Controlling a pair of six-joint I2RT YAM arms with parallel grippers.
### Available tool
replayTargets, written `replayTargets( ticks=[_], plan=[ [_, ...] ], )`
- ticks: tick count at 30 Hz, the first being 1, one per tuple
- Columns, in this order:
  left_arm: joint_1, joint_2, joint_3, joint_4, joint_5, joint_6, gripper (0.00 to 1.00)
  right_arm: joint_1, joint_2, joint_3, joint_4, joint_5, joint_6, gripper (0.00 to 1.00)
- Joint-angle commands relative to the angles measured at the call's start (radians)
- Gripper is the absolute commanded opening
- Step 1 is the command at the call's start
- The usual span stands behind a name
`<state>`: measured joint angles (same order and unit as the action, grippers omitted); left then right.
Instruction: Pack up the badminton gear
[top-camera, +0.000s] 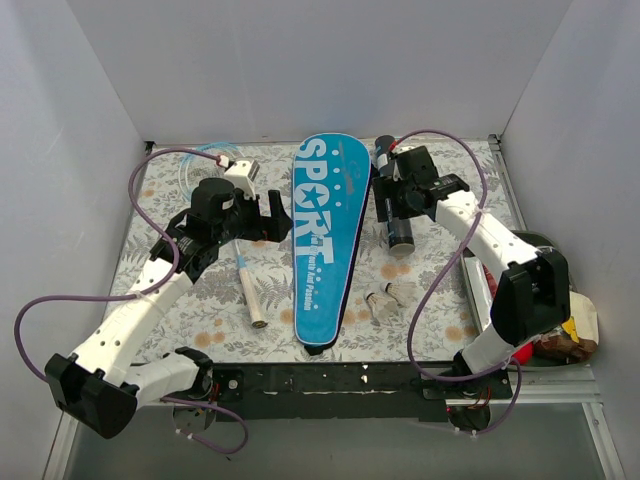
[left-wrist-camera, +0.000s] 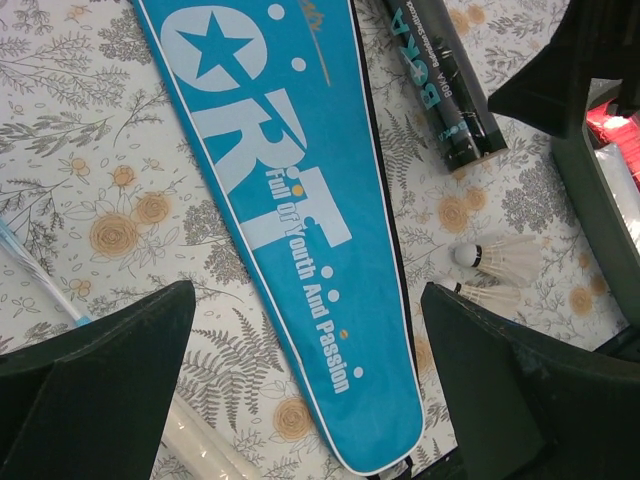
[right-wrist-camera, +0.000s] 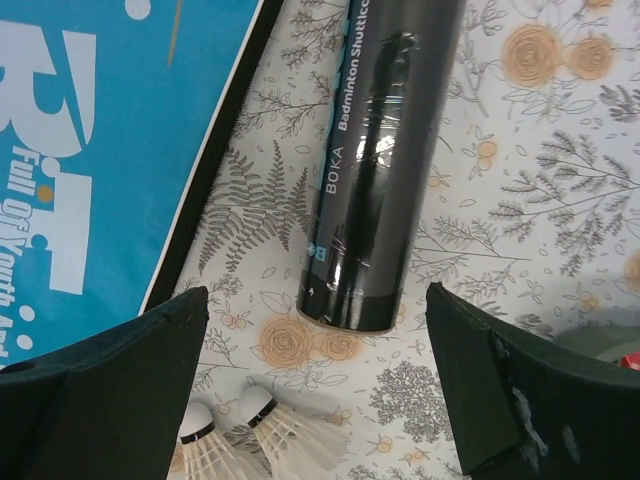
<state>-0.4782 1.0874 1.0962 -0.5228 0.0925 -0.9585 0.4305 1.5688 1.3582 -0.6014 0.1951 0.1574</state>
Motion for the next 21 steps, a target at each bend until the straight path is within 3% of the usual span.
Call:
replayTargets(
  ticks=[1,7,21],
  plan=[
    [0.000,-0.035,-0.015,0.001,0.041,0.004,0.98,-0.016,0.023,-0.016,0.097,-0.074,-0.007,0.96],
    [0.000,-0.053,-0.027,-0.003,0.058,0.018,0.98,-0.091,0.066,-0.097,0.152,-0.128,-0.007,0.96],
    [-0.007,-0.055,-0.039,0.006,0.096,0.018,0.98,-0.093,0.240,-0.122,0.164,-0.203,0.004,0.95]
  ],
)
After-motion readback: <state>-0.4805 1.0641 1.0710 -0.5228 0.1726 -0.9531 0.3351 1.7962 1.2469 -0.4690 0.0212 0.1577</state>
